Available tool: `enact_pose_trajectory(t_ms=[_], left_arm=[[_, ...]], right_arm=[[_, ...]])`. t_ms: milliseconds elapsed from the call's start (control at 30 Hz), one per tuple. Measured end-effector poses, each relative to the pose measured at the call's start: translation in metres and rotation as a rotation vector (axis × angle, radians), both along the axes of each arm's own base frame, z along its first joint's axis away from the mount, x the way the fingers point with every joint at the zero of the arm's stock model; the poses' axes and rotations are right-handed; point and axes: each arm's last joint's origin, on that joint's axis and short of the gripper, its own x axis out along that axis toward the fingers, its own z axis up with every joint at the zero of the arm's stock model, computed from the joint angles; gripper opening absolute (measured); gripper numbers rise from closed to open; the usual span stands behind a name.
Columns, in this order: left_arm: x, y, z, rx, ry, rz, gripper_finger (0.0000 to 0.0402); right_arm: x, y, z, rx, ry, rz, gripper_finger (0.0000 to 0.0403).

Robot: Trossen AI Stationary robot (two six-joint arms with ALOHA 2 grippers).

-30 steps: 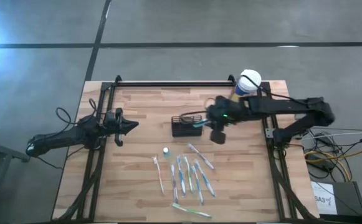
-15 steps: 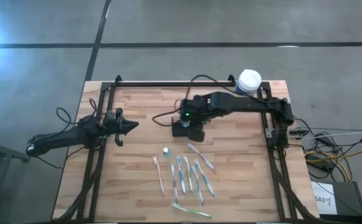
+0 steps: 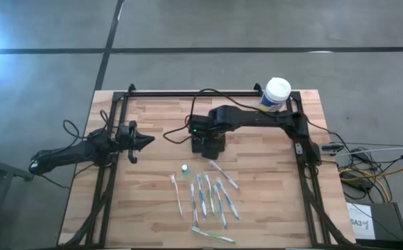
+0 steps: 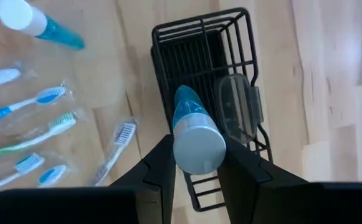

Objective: Pick & Place toothbrushing station
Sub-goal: Put the left mouthwash into the mesh organizer

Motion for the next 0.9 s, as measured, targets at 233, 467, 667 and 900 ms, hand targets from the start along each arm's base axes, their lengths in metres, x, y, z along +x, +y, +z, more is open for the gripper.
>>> enact_pose_trajectory(t_ms=[233, 467, 667, 900], left_arm=[[0.000, 0.000, 0.000, 0.000, 0.002, -0.001, 0.0012], [0.000, 0.000, 0.000, 0.000, 0.003, -0.001, 0.0012], [0.000, 0.000, 0.000, -0.020, -0.004, 0.001, 0.0012], [0.000, 0.000, 0.000, -0.021, -0.002, 0.001, 0.0012]], right_arm=[[0.003, -0.004, -0.008, 0.001, -0.006, -0.011, 0.0089], [0.004, -0.011, -0.013, 0.005, 0.003, -0.041, 0.0089], [0.010, -0.013, -0.032, 0.020, 0.047, -0.056, 0.0089], [0.017, -0.014, -0.051, 0.023, 0.081, -0.053, 0.0089]])
